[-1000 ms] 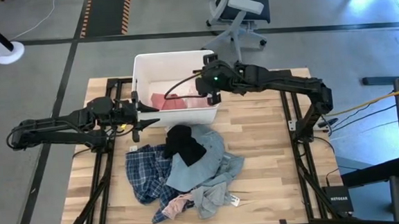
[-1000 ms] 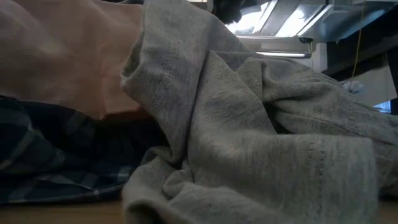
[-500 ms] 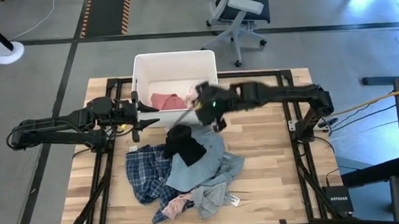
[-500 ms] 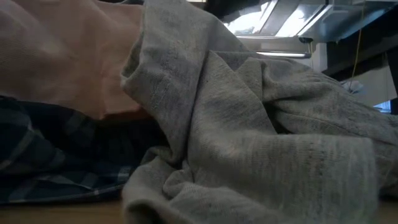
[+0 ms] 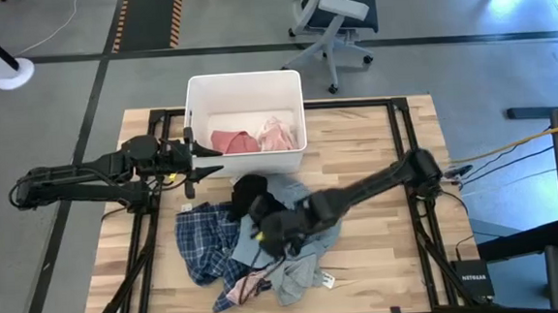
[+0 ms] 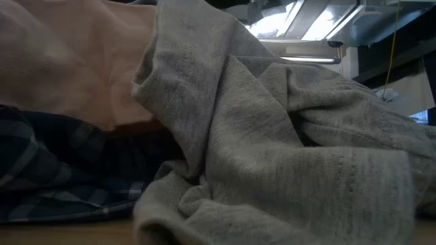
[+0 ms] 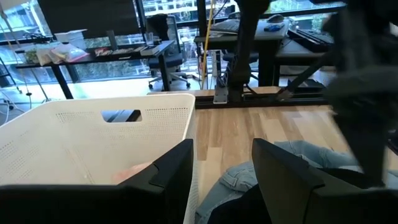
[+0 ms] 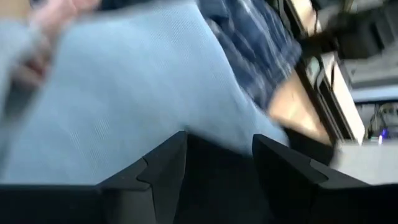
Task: Sort clothes
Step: Put the pink sock into the white bin
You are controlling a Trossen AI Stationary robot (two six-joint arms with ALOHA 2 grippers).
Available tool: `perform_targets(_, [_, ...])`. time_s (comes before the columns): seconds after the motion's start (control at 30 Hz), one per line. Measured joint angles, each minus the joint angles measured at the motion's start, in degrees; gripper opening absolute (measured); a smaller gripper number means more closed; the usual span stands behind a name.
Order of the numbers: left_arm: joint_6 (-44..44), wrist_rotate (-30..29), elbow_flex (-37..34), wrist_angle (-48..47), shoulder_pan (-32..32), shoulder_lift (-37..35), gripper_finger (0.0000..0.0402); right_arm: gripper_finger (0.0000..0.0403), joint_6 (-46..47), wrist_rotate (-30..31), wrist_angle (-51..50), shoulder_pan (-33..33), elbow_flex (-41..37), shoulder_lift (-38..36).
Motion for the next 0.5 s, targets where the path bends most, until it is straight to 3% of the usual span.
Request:
perform_targets(0.17, [0.48, 0.00, 0.00, 0.08, 0.00, 0.00, 0.0159, 0.0204, 4.02, -0.41, 7.10, 3.53, 0.00, 3.28])
perform_targets(0.5, [0.64, -0.02, 0.00, -0.51, 0.00, 0.00, 0.0159, 0.0204, 21.14, -5.61, 17.85, 6.92, -0.02, 6.42])
